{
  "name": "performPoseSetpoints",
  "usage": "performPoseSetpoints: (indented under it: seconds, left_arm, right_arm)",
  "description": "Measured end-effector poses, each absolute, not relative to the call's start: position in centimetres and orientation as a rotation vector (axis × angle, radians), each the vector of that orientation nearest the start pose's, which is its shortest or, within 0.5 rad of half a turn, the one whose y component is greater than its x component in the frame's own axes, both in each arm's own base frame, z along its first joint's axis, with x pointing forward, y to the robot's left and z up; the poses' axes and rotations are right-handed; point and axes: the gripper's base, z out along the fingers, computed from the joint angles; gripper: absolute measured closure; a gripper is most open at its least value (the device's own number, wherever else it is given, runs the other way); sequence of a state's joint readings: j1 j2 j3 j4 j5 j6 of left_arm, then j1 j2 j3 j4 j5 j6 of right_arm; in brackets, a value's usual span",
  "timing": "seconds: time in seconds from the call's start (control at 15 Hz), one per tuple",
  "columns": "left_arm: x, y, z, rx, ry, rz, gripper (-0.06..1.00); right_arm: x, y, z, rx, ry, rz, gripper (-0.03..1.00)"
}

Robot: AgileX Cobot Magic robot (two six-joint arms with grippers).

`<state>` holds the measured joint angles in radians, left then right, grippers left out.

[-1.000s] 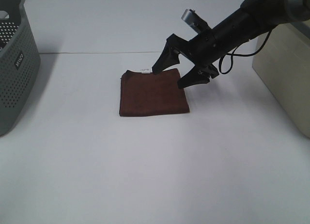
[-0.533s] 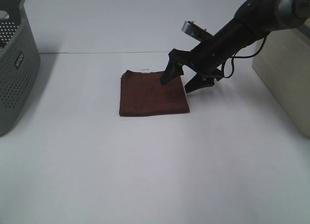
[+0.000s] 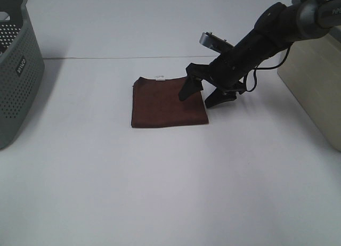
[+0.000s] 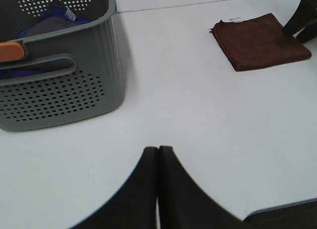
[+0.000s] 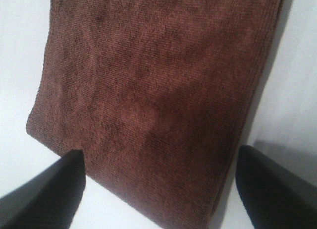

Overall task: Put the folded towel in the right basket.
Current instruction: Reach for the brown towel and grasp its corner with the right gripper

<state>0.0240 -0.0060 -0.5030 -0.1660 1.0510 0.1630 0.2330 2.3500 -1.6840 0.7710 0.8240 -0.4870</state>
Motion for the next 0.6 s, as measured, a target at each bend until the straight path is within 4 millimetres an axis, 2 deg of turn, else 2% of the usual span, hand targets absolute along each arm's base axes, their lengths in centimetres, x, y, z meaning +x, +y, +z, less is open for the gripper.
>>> performPoseSetpoints:
  seconds: [0.47, 0.6]
  left_arm:
    - [-0.6, -1.3, 28.0, 0.148, 2.010, -0.079, 0.94]
    - [-0.6, -1.3, 28.0, 0.148, 2.010, -0.079, 0.94]
  right_arm:
    - [45.3, 15.7, 9.2, -0.264, 2.777, 0.872, 0.18]
    - [45.5, 16.1, 8.6, -0.177, 2.765, 0.956, 0.20]
